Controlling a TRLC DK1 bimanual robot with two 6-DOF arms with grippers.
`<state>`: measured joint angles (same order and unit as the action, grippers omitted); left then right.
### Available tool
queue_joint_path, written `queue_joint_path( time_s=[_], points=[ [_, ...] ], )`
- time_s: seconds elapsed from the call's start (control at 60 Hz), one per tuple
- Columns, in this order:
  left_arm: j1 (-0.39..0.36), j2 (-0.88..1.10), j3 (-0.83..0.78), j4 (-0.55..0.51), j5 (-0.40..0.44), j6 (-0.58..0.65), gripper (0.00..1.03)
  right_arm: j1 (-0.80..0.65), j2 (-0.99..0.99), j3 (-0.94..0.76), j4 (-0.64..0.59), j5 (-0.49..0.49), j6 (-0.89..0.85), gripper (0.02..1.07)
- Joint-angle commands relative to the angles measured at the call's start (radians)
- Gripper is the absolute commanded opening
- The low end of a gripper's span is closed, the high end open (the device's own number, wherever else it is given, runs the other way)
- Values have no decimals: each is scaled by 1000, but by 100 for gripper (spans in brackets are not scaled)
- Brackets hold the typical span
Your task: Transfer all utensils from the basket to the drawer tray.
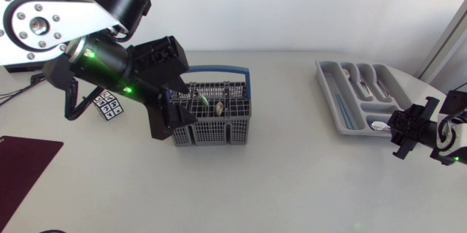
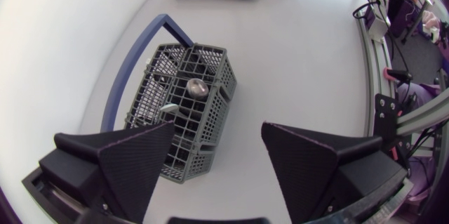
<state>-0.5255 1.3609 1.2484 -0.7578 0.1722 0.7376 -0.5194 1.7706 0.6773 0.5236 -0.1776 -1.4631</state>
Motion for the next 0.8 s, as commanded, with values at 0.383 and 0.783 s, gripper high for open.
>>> queue_joint_path(
  time_s=[0.383,0.783],
  points=[
    [-71,-25,-98,126,-115,154,89,139,-408,-58,-430,-51,280,102],
    [-1,-31,-179,201,-111,243,89,602,-559,120,-948,-85,865,102]
  ],
)
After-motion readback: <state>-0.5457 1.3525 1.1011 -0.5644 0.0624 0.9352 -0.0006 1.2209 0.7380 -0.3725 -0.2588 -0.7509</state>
